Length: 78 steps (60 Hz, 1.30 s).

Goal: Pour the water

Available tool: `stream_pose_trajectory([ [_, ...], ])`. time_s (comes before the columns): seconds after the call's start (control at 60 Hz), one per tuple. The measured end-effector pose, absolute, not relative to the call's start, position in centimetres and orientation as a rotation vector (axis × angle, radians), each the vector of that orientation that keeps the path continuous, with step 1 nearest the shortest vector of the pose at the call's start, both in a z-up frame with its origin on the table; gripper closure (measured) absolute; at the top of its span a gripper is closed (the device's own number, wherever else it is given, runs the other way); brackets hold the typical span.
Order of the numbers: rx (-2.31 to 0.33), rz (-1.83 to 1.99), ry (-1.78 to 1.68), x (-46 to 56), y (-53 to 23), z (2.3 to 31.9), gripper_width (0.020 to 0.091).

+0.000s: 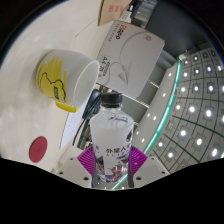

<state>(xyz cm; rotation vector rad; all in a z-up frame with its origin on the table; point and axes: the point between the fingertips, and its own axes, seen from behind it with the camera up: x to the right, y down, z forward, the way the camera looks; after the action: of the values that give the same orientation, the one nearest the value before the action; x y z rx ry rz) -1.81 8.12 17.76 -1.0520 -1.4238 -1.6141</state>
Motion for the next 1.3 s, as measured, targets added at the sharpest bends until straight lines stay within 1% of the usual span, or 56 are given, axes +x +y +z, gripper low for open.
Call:
stream_pose_trajectory([
  [0.133, -0.939, -1.657, -1.546, -2.3, 9.1, 16.9, 0.0692],
  [0.233, -0.988, -1.597, -1.525, -2.4, 9.1, 16.7, 0.0692],
  [0.333, -1.148, -1.472, -1.384, -1.6, 8.6, 17.6, 0.0692],
  [0.483, -1.511, -1.076, -0.996, 0.6, 7.0, 18.9, 0.069],
  [0.567, -1.659, -0.797, -0.783, 1.5, 6.1, 18.9, 0.069],
  [0.6, -1.702, -0.694, -0.711, 1.2, 5.9, 18.4, 0.069],
  [0.65, -1.752, -0.546, -0.601, 2.4, 5.8, 18.3, 0.0689],
  [0.783, -1.848, -0.188, -0.385, 3.3, 5.6, 15.9, 0.0688],
  [0.883, -1.897, -0.043, -0.272, 4.8, 6.1, 13.4, 0.0689],
  [0.983, -1.95, 0.055, -0.192, 6.2, 6.8, 9.9, 0.0686],
  [1.1, -1.964, 0.094, -0.189, 6.4, 6.8, 7.1, 0.0689],
  [1.2, -1.988, 0.132, -0.189, 6.3, 6.9, 4.9, 0.0674],
  [1.25, -1.957, 0.151, -0.177, 6.2, 6.9, 5.0, 0.0673],
  [1.3, -1.944, 0.151, -0.185, 6.1, 6.9, 5.1, 0.0639],
])
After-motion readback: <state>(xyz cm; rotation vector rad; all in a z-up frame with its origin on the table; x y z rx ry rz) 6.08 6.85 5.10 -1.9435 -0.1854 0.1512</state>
